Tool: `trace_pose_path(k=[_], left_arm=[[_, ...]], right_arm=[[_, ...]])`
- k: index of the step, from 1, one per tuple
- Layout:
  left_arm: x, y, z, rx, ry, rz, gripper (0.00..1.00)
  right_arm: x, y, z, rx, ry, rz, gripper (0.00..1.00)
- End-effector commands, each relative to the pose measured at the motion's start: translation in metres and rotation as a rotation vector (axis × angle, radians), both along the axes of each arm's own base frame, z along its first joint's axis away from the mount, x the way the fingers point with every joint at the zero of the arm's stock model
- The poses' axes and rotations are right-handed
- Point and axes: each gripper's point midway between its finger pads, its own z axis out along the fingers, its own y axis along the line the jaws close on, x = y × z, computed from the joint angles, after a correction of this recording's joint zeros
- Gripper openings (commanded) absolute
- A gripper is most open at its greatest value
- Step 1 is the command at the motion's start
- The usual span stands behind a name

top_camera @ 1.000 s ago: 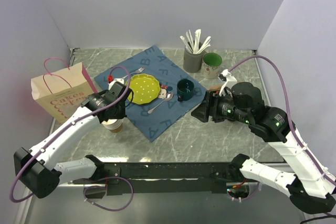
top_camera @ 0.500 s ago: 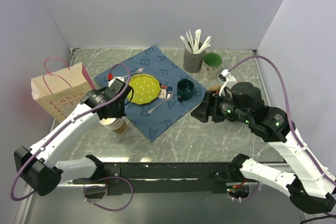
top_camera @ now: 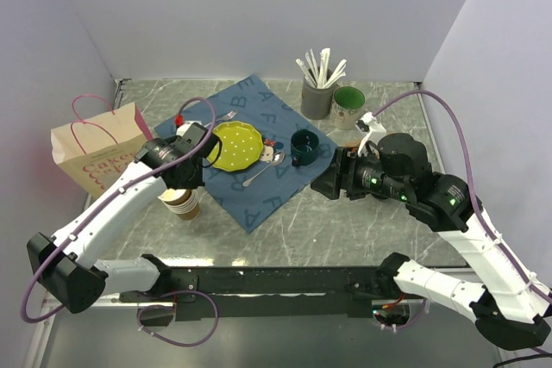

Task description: Pack the takeout coffee

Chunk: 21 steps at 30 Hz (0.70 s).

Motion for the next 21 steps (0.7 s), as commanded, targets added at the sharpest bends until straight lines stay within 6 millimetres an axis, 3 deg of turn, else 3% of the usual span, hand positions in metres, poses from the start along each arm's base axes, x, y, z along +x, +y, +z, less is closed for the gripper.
trace_pose_path(k=[1, 6, 10, 15, 18, 21], left_arm=[[0.001, 0.005, 0.002, 0.025, 0.005, 0.024, 0.01], [0.005, 0.006, 0.017, 0.026, -0.026, 0.028, 0.01], [0.01, 0.002, 0.043, -0.004, -0.065, 0.028, 0.01], [0.009, 0.0, 0.054, -0.031, -0.077, 0.039, 0.01], [0.012, 0.0, 0.07, -0.044, -0.112, 0.037, 0.01], [0.02, -0.008, 0.097, -0.086, -0.169, 0.013, 0.01]], right_arm=[[0.003, 0.002, 0.015, 0.03, -0.035, 0.001, 0.74], [0.003, 0.002, 0.016, 0.032, -0.033, 0.001, 0.74], [0.002, 0.003, 0.017, 0.03, -0.03, 0.004, 0.75], [0.002, 0.002, 0.022, 0.029, -0.038, 0.004, 0.75], [0.002, 0.002, 0.025, 0.032, -0.042, 0.008, 0.75], [0.001, 0.003, 0.029, 0.043, -0.042, 0.01, 0.75]])
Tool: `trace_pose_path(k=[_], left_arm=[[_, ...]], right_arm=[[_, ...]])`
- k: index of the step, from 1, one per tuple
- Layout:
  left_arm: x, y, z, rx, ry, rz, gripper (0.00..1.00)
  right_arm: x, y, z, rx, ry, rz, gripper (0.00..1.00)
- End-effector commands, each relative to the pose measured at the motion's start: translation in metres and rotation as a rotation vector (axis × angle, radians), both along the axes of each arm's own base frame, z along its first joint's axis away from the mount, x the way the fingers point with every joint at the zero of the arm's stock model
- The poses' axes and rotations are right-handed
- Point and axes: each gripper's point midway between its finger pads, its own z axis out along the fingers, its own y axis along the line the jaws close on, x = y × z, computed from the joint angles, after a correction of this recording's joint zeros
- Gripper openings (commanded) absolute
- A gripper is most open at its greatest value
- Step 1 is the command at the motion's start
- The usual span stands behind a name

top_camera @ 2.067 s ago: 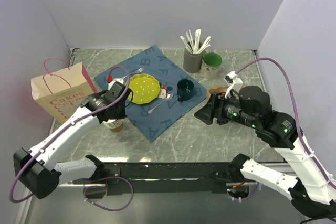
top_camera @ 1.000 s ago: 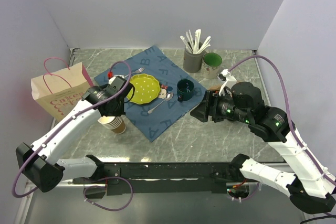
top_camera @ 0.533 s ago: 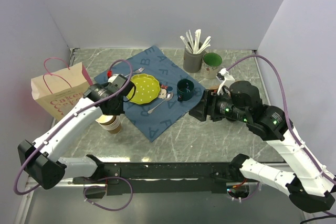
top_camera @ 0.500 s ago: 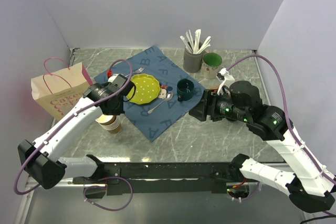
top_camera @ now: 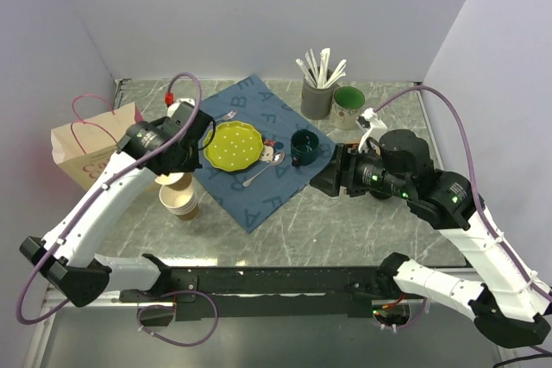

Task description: Pack the takeout coffee

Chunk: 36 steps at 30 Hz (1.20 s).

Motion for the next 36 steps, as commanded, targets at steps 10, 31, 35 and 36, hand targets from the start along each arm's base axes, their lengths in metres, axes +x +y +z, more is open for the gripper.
trace_pose_path(k=[10, 31, 35, 36], left_arm=[[0.012, -0.067, 0.063, -0.285, -0.126, -0.233, 0.01], [-0.085, -0.276, -0.09, -0.102, 0.211, -0.594, 0.01], [-0.094, -0.284, -0.107, -0.098, 0.235, -0.609, 0.02], [-0.096, -0.283, -0.112, -0.096, 0.246, -0.611, 0.04]], right_arm=[[-0.001, -0.023, 0.037, 0.045, -0.078, -0.107, 0.74], [-0.025, -0.099, 0.053, 0.096, -0.182, -0.364, 0.75], [-0.027, -0.103, 0.049, 0.096, -0.179, -0.377, 0.75], [-0.028, -0.103, 0.049, 0.095, -0.18, -0.376, 0.76]])
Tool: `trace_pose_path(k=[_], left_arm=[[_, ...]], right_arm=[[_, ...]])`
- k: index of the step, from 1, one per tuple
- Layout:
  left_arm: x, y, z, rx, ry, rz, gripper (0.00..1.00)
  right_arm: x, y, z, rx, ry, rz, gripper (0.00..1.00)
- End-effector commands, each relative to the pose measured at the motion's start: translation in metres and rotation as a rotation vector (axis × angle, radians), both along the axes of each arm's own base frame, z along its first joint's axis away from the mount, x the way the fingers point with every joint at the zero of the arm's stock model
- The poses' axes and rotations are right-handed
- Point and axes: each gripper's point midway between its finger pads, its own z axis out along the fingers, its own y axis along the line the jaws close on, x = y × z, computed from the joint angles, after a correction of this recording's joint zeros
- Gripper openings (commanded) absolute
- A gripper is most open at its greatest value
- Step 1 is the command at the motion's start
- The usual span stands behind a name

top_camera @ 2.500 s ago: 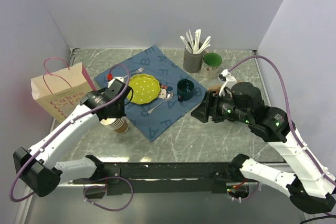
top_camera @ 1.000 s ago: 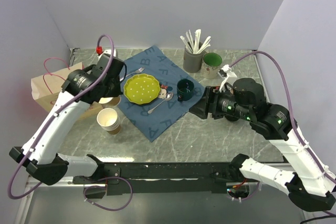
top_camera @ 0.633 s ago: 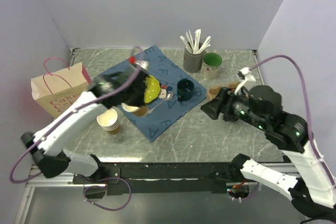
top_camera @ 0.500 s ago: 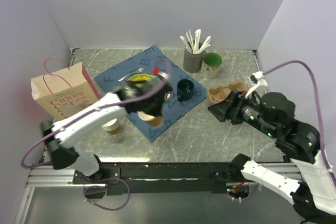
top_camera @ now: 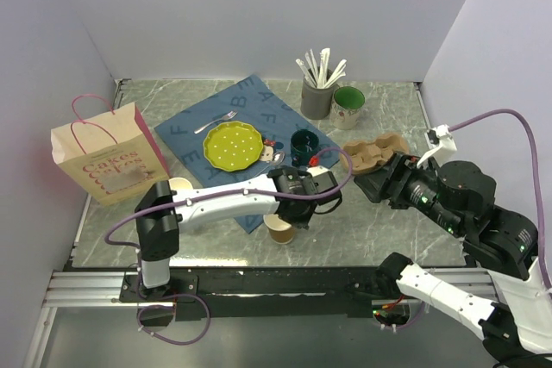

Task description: Pack the takeout coffee

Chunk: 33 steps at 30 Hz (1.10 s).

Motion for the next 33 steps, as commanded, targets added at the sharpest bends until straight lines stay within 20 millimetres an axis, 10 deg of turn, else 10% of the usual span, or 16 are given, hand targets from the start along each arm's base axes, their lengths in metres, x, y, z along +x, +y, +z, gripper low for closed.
trace_pose_path(k=[1, 10, 22, 33], left_arm=[[-0.006, -0.019, 0.002, -0.077, -0.001, 0.009, 0.05], [-0.005, -0.012, 0.01, -0.083, -0.016, 0.045, 0.47], [0.017, 0.0, 0.094, -0.402, -0.008, 0.128, 0.99], [0.011, 0.052, 0.147, -0.811, -0.064, 0.172, 0.97]], right_arm=[[-0.009, -0.019, 0.012, 0.047, -0.054, -0.056, 0.76], [-0.005, -0.022, 0.015, 0.038, -0.053, -0.08, 0.76], [0.013, -0.034, -0.01, -0.126, 0.021, -0.177, 0.7], [0.068, -0.035, -0.055, -0.545, 0.128, -0.164, 0.72]])
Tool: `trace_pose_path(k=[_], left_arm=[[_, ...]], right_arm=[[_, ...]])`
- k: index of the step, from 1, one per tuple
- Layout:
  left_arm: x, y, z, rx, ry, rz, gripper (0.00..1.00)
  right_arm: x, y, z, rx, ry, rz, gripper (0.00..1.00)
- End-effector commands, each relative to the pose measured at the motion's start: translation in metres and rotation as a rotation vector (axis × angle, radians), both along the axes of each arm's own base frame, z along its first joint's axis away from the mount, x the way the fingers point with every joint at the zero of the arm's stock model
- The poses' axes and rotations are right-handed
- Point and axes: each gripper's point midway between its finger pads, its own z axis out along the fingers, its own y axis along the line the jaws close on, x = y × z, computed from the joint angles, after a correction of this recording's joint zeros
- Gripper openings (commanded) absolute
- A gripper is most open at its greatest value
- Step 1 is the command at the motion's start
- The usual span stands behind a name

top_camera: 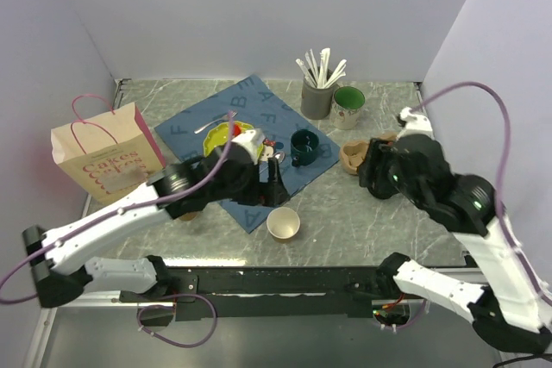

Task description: Pack the takeout coffee

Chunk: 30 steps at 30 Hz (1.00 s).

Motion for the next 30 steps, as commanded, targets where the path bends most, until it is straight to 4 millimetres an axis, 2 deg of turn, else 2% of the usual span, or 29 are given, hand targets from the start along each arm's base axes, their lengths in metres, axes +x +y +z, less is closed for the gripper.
trace_pose_path(k=[1, 2, 3, 4, 5, 6, 8, 10, 12, 14, 18, 19, 21, 30], left_arm=[[-0.009, -0.002, 0.028, -0.186, -0.033, -0.004, 0.97], [-0.009, 0.006, 0.031, -0.201, -0.053, 0.019, 0.97], [-0.009, 0.01, 0.034, -0.214, -0.065, 0.031, 0.97], [-0.01, 0.013, 0.037, -0.225, -0.074, 0.036, 0.97], [-0.01, 0.02, 0.044, -0.248, -0.096, 0.052, 0.97], [-0.011, 0.022, 0.048, -0.263, -0.108, 0.056, 0.97], [-0.014, 0.029, 0.052, -0.283, -0.117, 0.064, 0.97], [-0.015, 0.036, 0.051, -0.276, -0.119, 0.078, 0.97], [-0.016, 0.04, 0.046, -0.257, -0.117, 0.08, 0.97], [-0.019, 0.043, 0.04, -0.233, -0.113, 0.07, 0.97], [-0.024, 0.048, 0.032, -0.196, -0.094, 0.055, 0.97], [-0.026, 0.049, 0.029, -0.186, -0.091, 0.042, 0.97], [-0.027, 0.051, 0.025, -0.179, -0.086, 0.044, 0.97], [-0.028, 0.061, 0.03, -0.178, -0.113, 0.06, 0.97]], right_arm=[[0.032, -0.021, -0.021, -0.196, 0.064, -0.06, 0.72], [0.037, -0.026, -0.027, -0.21, 0.086, -0.076, 0.72], [0.045, -0.019, -0.034, -0.173, 0.116, -0.048, 0.72], [0.048, -0.021, -0.046, -0.162, 0.155, -0.048, 0.72], [0.057, -0.038, -0.052, -0.146, 0.178, -0.107, 0.72], [0.063, -0.034, -0.061, -0.105, 0.212, -0.086, 0.72], [0.07, -0.05, -0.077, -0.093, 0.276, -0.136, 0.72], [0.078, -0.053, -0.096, -0.089, 0.358, -0.139, 0.72], [0.086, -0.06, -0.11, -0.098, 0.419, -0.146, 0.65], [0.095, -0.061, -0.116, -0.094, 0.431, -0.131, 0.6], [0.104, -0.083, -0.129, -0.095, 0.457, -0.189, 0.58], [0.104, -0.081, -0.133, -0.079, 0.471, -0.177, 0.58], [0.107, -0.092, -0.143, -0.066, 0.508, -0.209, 0.57], [0.117, -0.097, -0.172, -0.044, 0.564, -0.193, 0.51]])
